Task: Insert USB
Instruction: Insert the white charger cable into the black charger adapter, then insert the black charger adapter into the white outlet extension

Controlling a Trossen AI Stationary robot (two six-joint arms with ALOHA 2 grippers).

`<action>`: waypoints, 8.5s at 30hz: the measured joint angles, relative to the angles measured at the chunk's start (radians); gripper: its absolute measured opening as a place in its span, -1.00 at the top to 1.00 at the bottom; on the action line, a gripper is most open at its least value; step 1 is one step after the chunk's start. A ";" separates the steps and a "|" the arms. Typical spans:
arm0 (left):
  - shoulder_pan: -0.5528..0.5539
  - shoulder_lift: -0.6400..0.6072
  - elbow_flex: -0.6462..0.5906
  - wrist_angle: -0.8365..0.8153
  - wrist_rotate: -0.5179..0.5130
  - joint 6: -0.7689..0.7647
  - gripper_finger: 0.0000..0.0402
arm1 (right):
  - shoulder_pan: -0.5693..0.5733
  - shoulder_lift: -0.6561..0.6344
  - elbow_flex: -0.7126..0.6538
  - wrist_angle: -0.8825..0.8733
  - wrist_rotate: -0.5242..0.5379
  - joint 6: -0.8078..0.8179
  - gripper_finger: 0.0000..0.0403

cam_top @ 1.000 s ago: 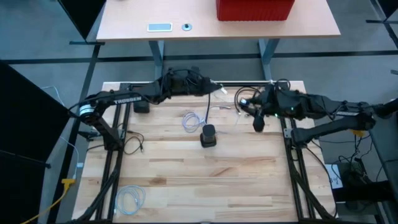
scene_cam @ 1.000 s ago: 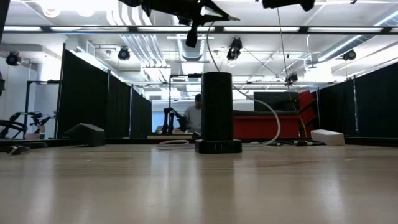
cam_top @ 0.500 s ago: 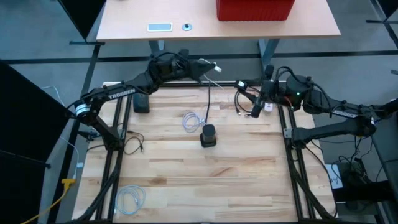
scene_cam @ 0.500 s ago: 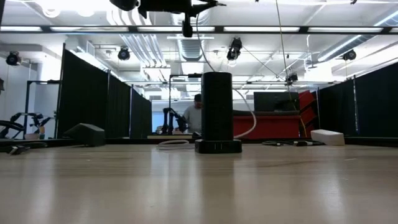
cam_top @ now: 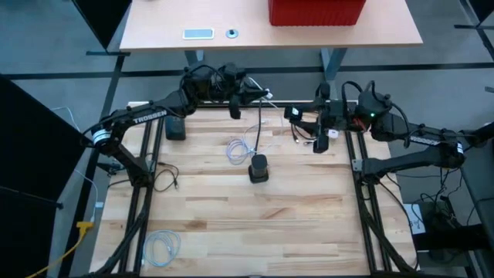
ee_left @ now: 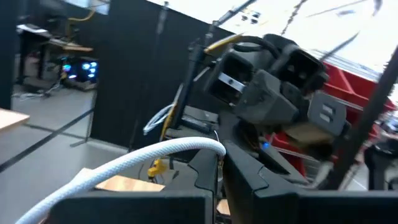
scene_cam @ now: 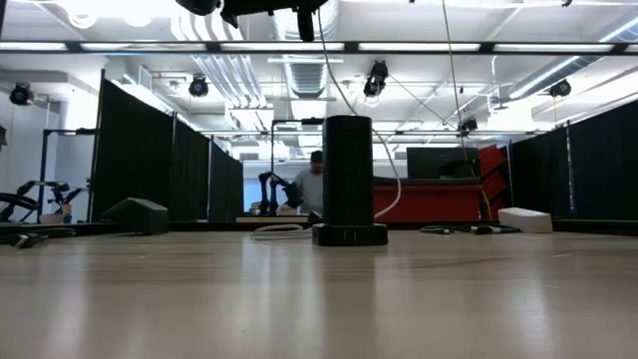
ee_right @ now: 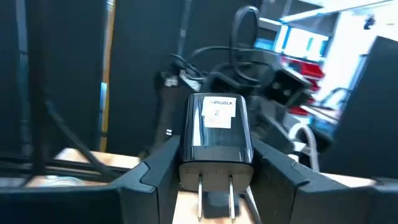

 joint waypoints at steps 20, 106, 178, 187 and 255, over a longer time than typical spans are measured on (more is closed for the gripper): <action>0.094 -0.188 0.000 -0.213 0.018 -0.424 0.99 | 0.001 0.139 0.000 0.093 0.144 -0.014 0.28; -0.053 -0.123 -0.053 -0.112 -0.283 -0.573 0.99 | -0.024 0.310 0.240 -0.065 0.328 -0.132 0.28; -0.246 -0.140 -0.053 -0.093 -0.373 0.798 -0.04 | -0.053 0.173 0.240 -0.112 -0.100 0.352 0.28; -0.276 -0.099 -0.053 -0.069 -0.342 0.746 0.10 | -0.051 0.168 0.240 -0.167 -0.100 0.374 0.28; -0.316 -0.049 -0.052 -0.119 -0.350 0.630 0.26 | -0.046 0.164 0.238 -0.365 -0.010 0.358 0.28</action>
